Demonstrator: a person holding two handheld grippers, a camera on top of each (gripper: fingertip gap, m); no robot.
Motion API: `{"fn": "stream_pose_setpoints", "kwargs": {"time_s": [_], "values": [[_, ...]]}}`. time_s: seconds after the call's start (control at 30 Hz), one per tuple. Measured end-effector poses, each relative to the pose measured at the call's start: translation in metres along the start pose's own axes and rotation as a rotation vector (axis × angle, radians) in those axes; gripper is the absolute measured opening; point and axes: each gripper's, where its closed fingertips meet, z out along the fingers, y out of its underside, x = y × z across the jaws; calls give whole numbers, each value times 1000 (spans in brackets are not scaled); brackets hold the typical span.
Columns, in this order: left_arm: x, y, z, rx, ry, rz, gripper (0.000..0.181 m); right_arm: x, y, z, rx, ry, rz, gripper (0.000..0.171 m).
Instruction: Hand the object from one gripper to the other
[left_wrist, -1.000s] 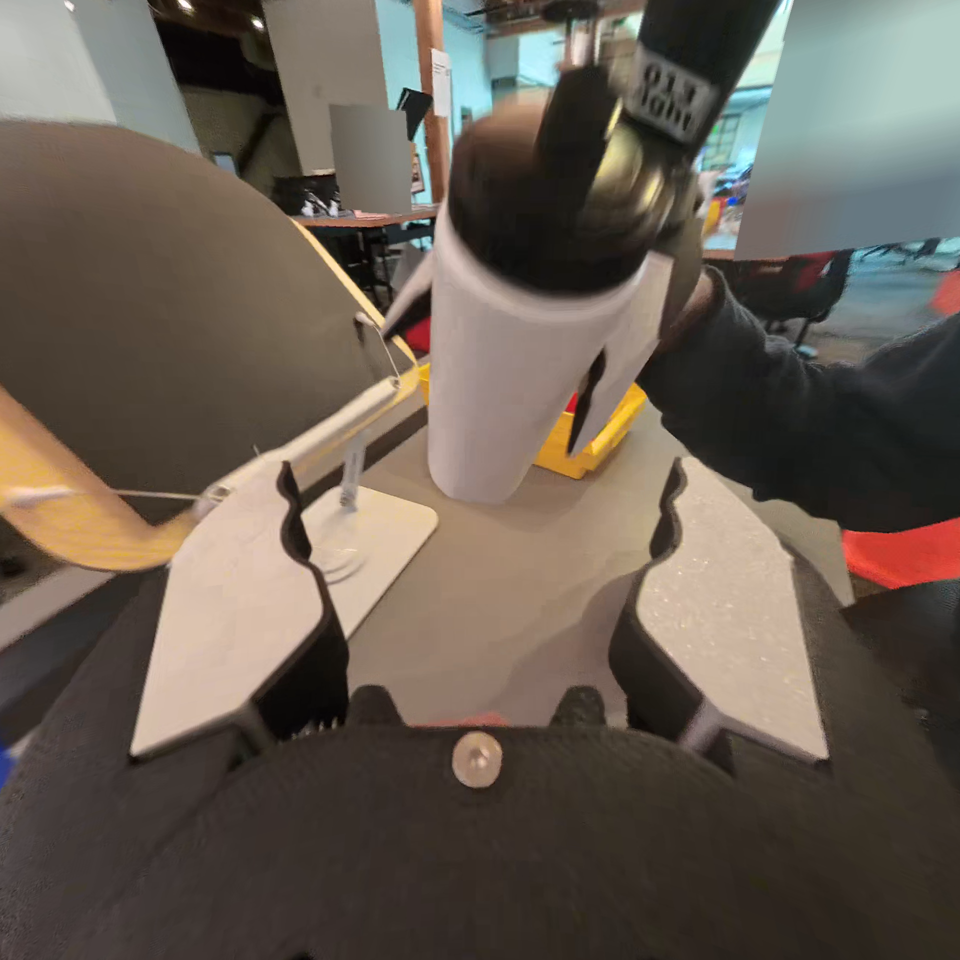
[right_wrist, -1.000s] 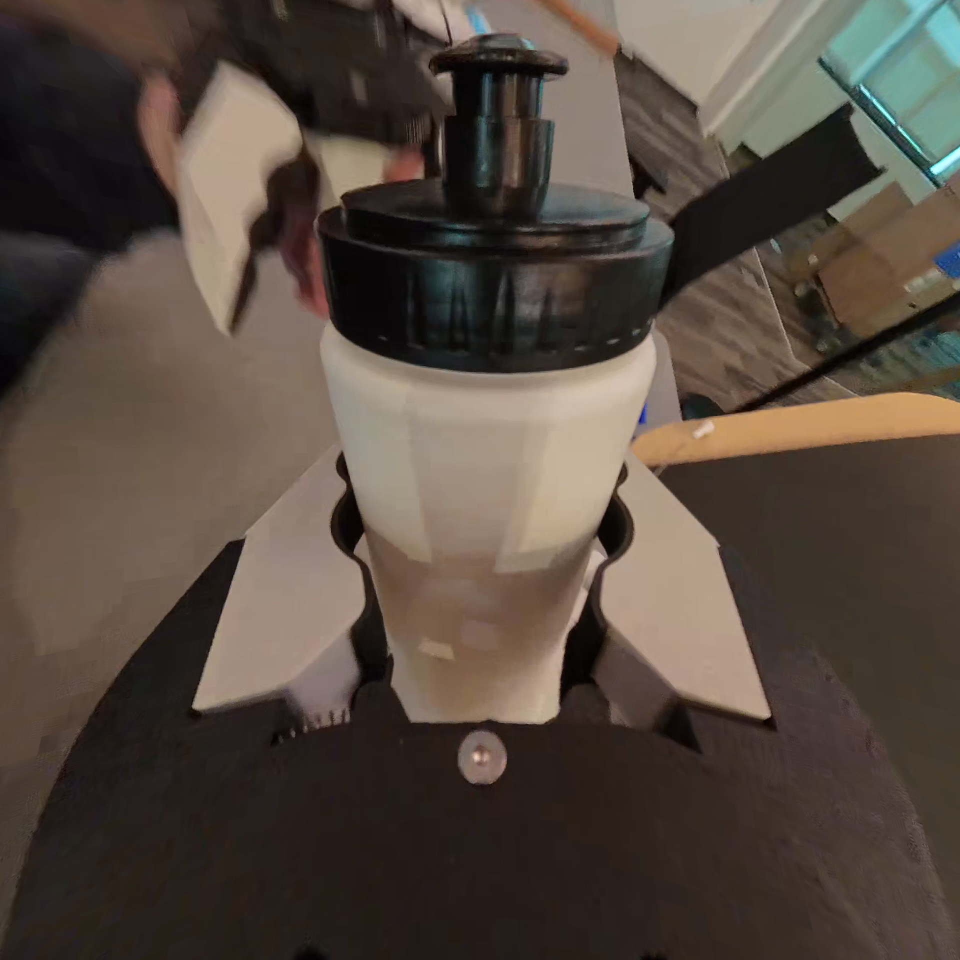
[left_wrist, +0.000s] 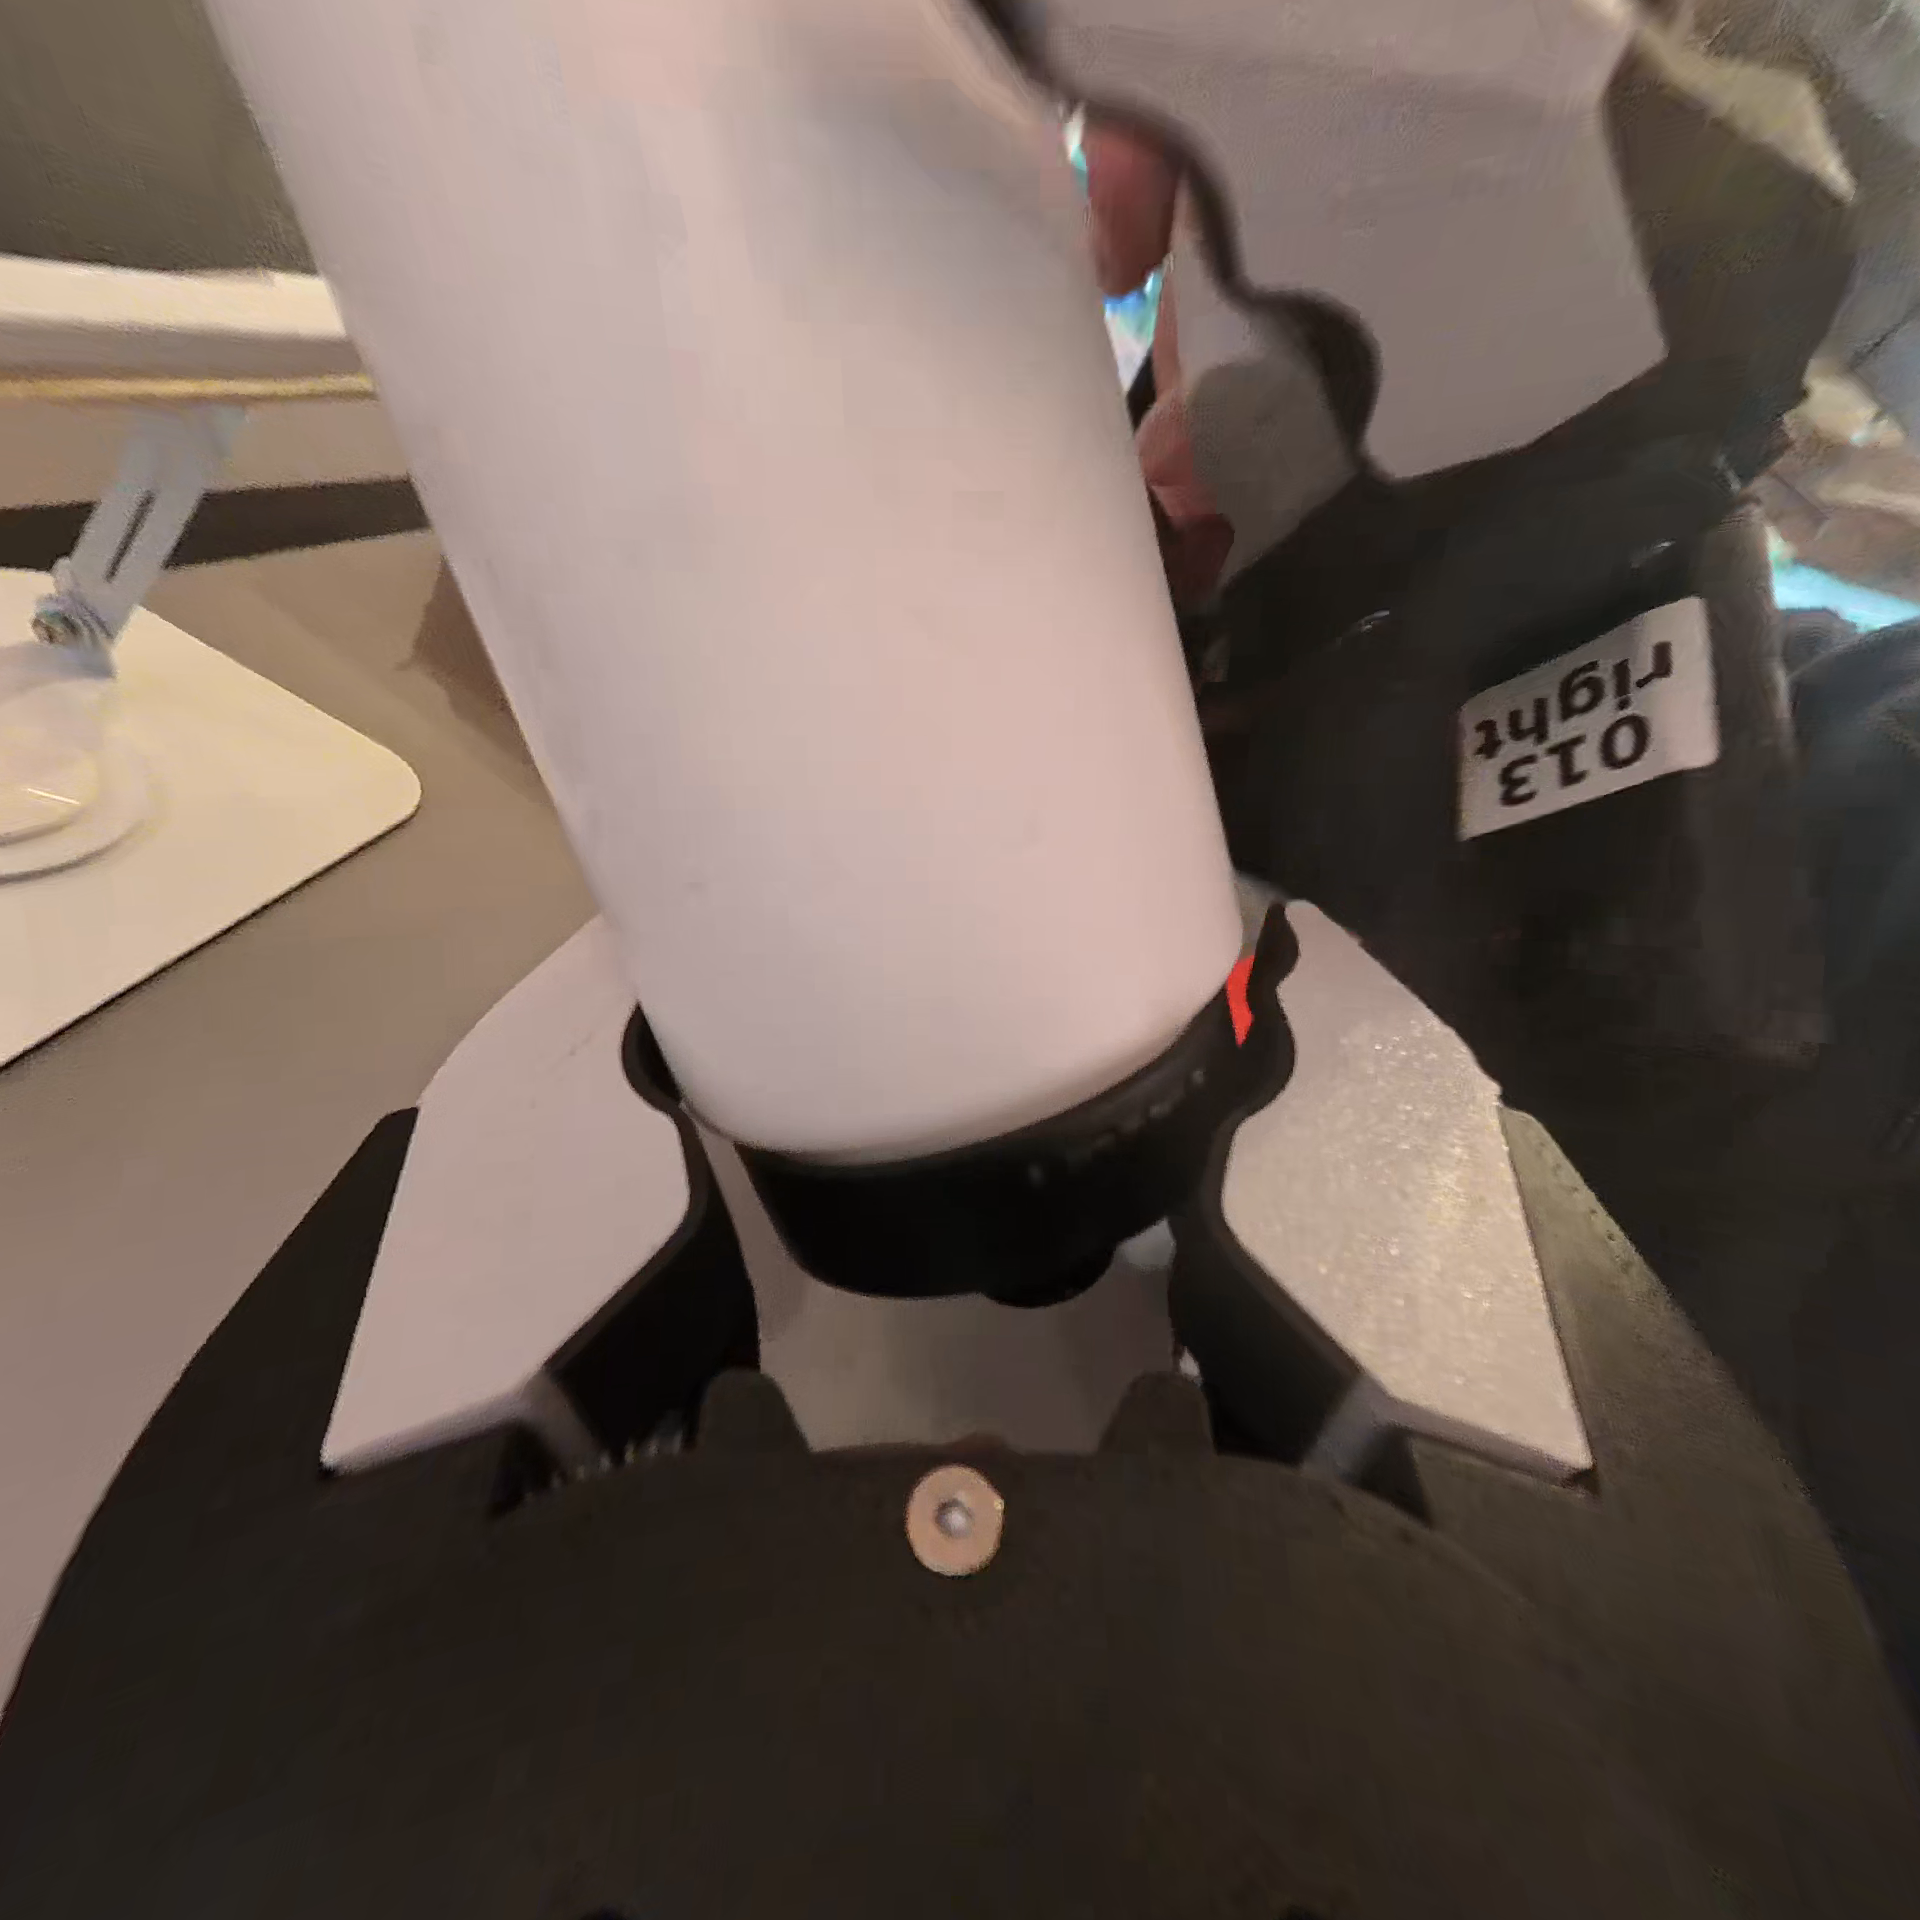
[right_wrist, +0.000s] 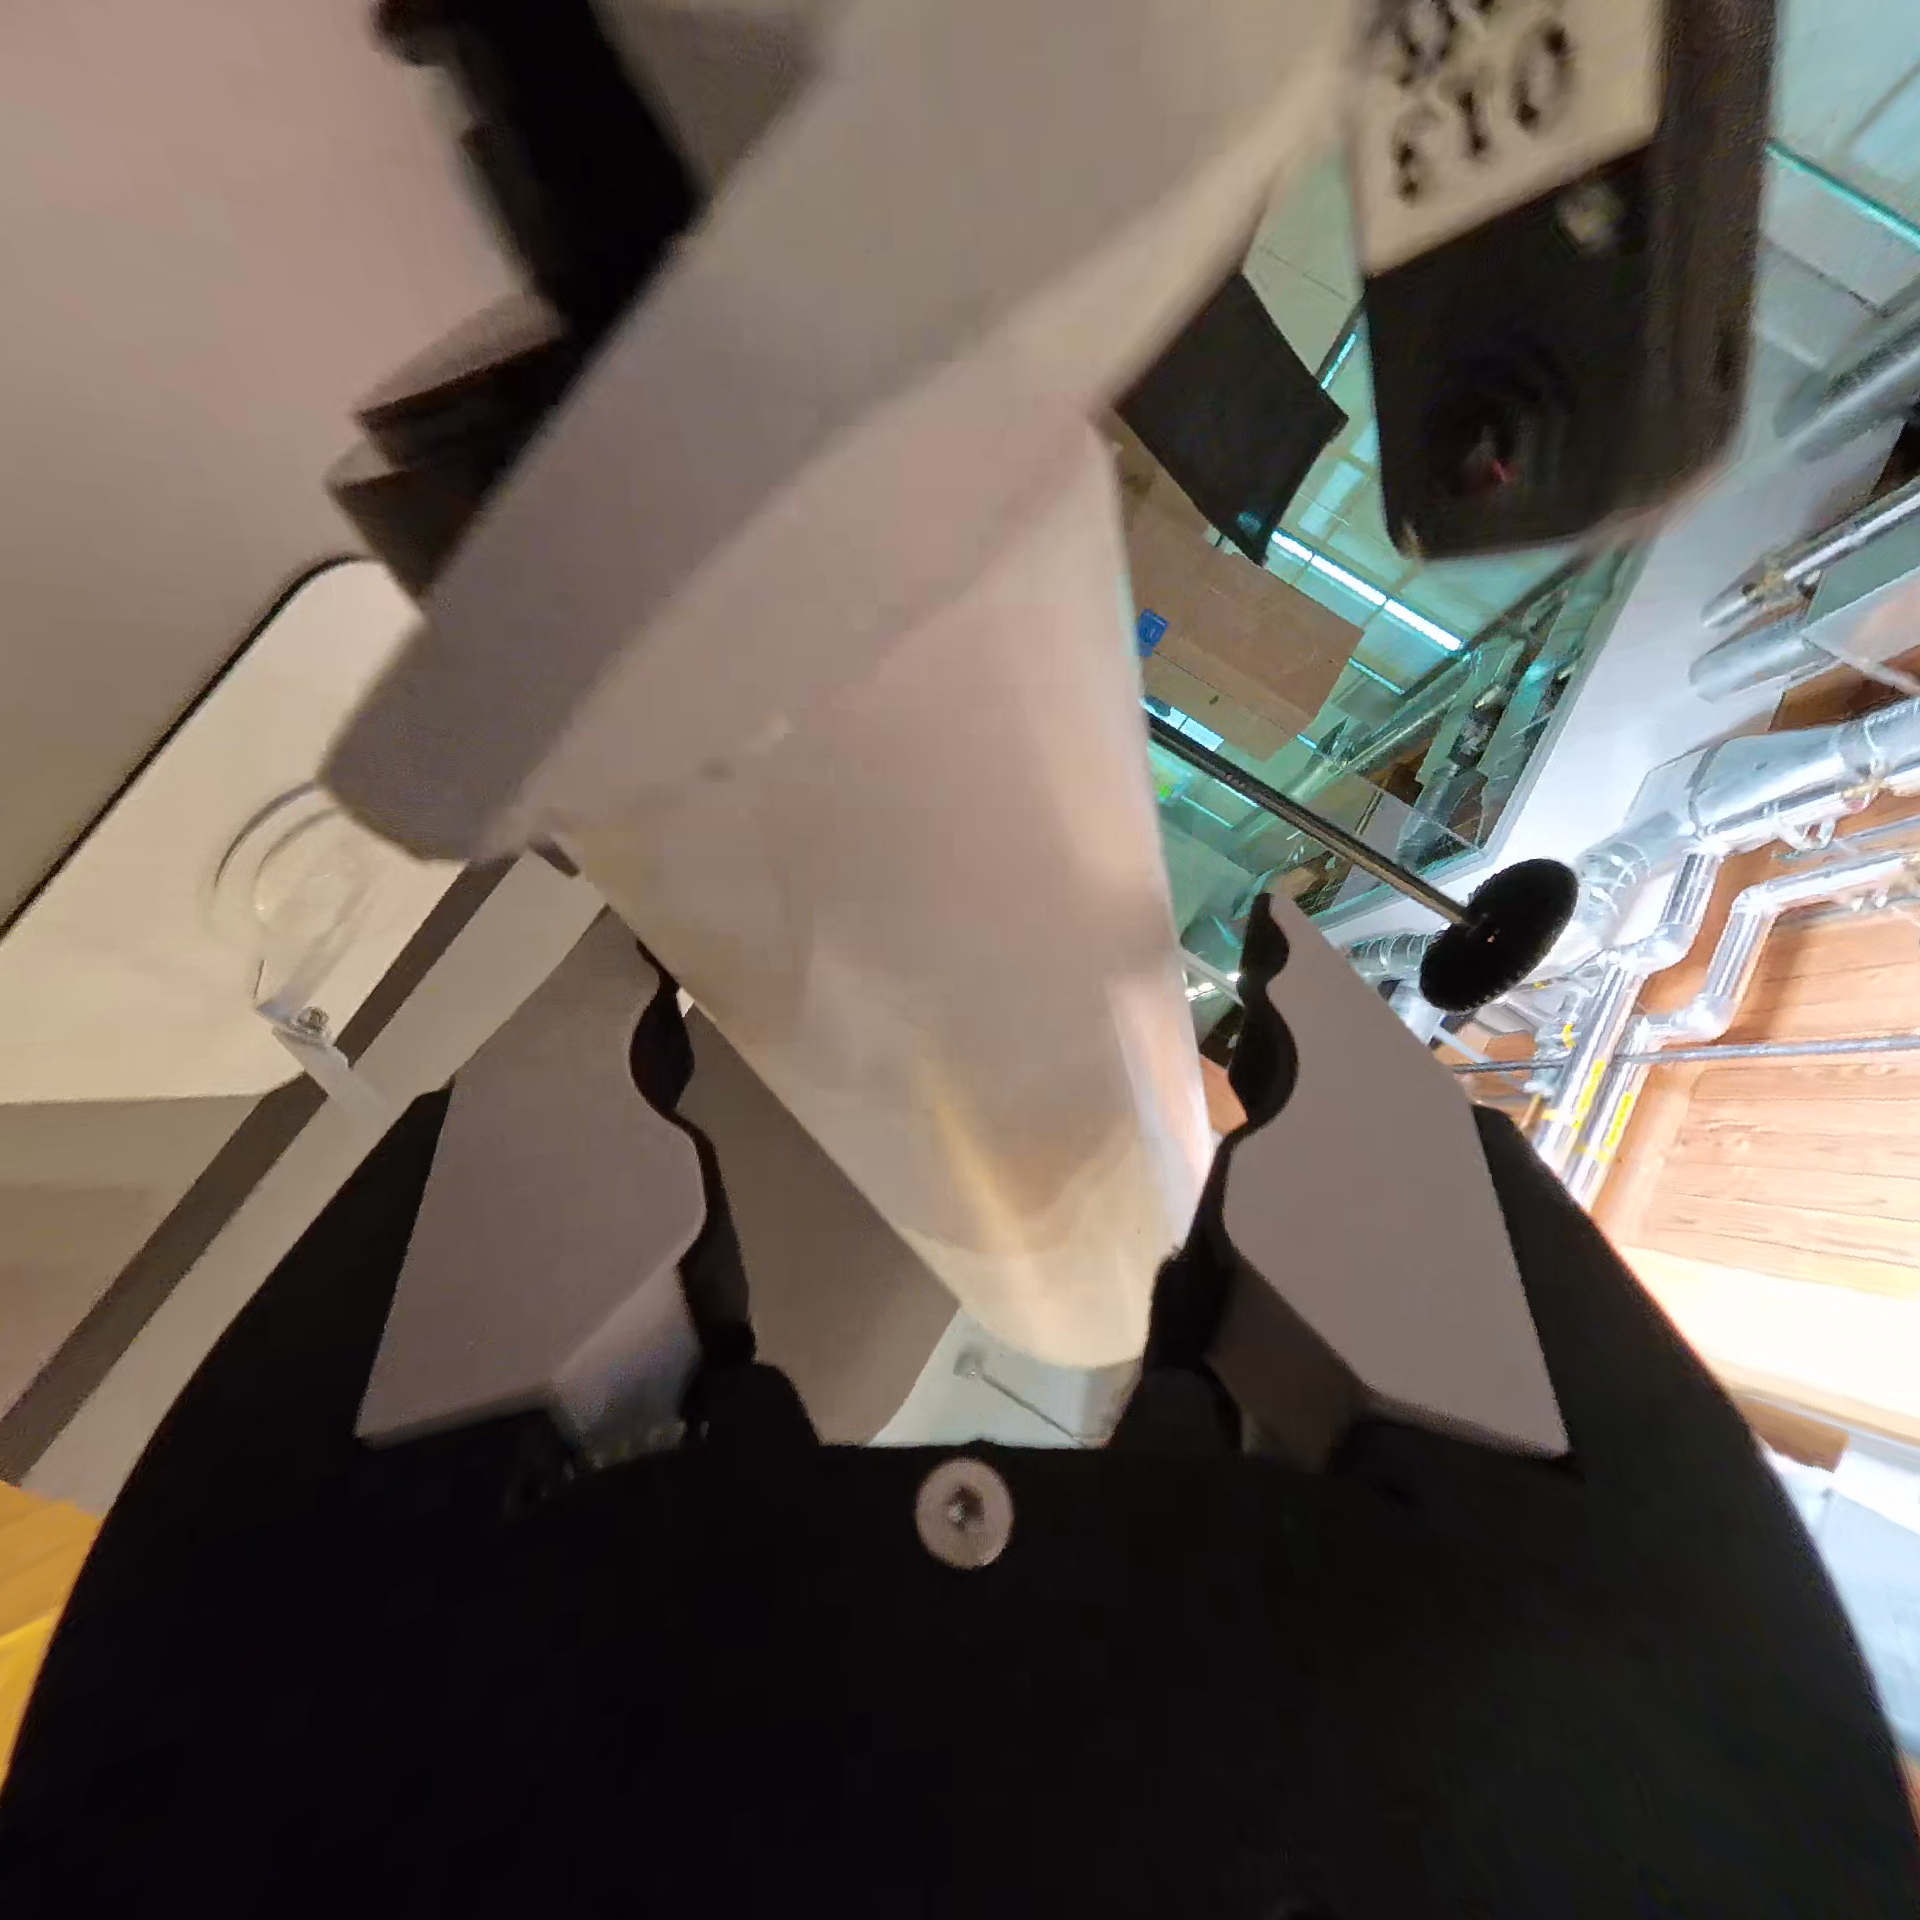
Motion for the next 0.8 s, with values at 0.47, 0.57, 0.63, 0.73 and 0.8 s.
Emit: {"fn": "stream_pose_setpoints", "kwargs": {"time_s": [0.47,0.57,0.63,0.73,0.8], "values": [[13,-33,-67,372,-39,251,105,60,2,-45,691,-39,1312,111],[17,-32,-68,386,-29,307,105,57,-21,-41,953,-218,1578,127],[19,-28,-63,371,-21,341,105,56,-33,-33,1092,-315,1709,129],[17,-15,-49,297,-34,388,105,55,-48,-25,1274,-469,1841,133],[13,-1,-37,218,-56,414,105,56,-60,-34,1424,-568,1818,123]]}}
